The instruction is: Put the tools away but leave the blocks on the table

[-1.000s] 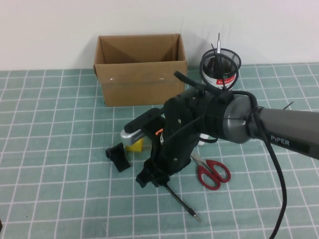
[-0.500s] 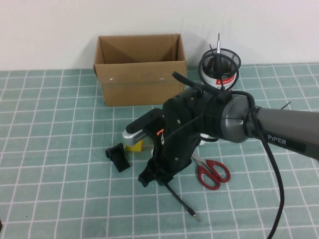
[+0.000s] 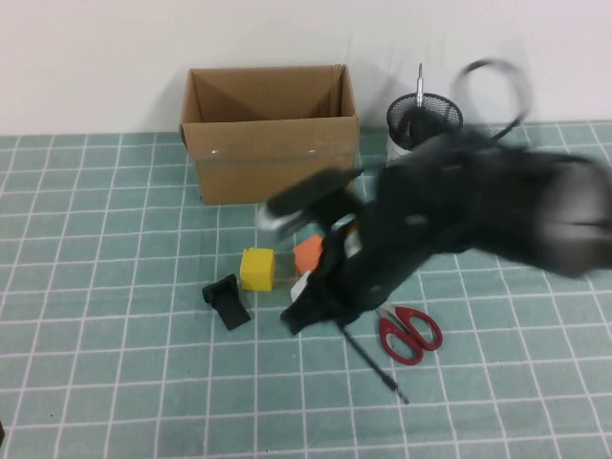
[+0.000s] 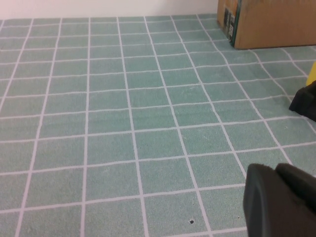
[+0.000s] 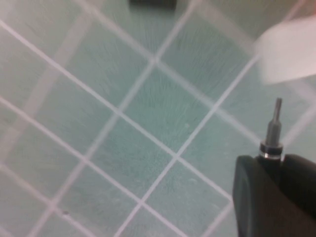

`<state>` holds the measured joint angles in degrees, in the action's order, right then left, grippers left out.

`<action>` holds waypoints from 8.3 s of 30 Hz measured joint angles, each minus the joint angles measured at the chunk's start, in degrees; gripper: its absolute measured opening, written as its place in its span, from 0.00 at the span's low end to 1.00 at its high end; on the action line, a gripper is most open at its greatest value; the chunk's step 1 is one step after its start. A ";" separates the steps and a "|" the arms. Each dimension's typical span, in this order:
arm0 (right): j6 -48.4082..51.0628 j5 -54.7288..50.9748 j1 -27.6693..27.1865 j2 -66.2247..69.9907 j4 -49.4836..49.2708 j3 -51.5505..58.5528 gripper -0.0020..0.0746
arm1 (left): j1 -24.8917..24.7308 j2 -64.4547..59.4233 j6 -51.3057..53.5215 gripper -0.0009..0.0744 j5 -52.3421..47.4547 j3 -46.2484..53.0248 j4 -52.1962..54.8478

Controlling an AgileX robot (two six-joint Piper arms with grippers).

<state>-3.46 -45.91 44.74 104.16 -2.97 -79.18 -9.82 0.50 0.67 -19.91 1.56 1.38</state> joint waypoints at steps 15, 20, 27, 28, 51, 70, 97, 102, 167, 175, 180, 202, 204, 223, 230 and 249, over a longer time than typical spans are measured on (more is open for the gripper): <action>-1.75 63.12 -19.21 -22.19 2.97 26.38 0.08 | 0.00 0.00 0.00 0.01 0.00 0.00 0.00; -2.14 80.97 -22.08 -14.93 2.97 26.61 0.08 | 0.00 0.00 0.00 0.01 0.00 0.00 0.00; -2.99 90.95 -24.87 -4.30 2.97 20.41 0.08 | 0.00 0.00 0.00 0.01 0.00 0.00 0.00; -3.10 91.20 -25.17 -2.74 2.97 18.85 0.08 | 0.00 0.00 0.00 0.01 0.00 0.00 0.00; 1.44 76.96 -25.93 9.74 2.97 7.27 0.26 | 0.00 0.00 0.00 0.01 0.00 0.00 0.00; 1.77 31.54 -23.19 -13.98 4.22 7.27 0.25 | 0.00 0.00 0.00 0.01 0.00 0.00 0.00; 11.62 -14.17 -11.31 8.92 -0.20 -9.43 0.34 | 0.00 0.00 0.00 0.01 0.00 0.00 0.00; 14.17 -14.31 -10.95 13.46 -0.58 -13.17 0.38 | 0.00 0.00 0.00 0.01 0.00 0.00 0.00; 36.77 13.05 -10.35 26.93 7.59 -48.92 0.10 | 0.00 0.00 0.00 0.01 0.00 0.00 0.00; 36.88 14.05 -10.26 26.93 7.08 -49.27 0.10 | 0.00 0.00 0.00 0.01 0.00 0.00 0.00; 36.88 14.05 -10.26 26.93 7.08 -49.27 0.10 | 0.00 0.00 0.00 0.01 0.00 0.00 0.00; 36.59 13.38 -10.26 26.93 8.93 -49.27 0.10 | 0.00 0.00 0.00 0.01 0.00 0.00 0.00; 36.01 13.38 -10.26 26.93 9.02 -49.27 0.11 | 0.00 0.00 0.00 0.01 0.00 0.00 0.00; 31.28 6.40 -9.90 22.44 10.52 -49.27 0.40 | 0.00 0.00 0.00 0.01 0.00 0.00 0.00; 22.32 -8.29 -7.64 11.50 10.93 -49.27 0.09 | 0.00 0.00 0.00 0.01 0.00 0.00 0.00; 4.39 -26.63 -7.41 -6.83 6.62 -49.27 0.02 | 0.00 0.00 0.00 0.01 0.00 0.00 0.00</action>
<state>0.93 -72.55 37.33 97.33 3.65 -128.45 -9.82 0.50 0.67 -19.91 1.56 1.38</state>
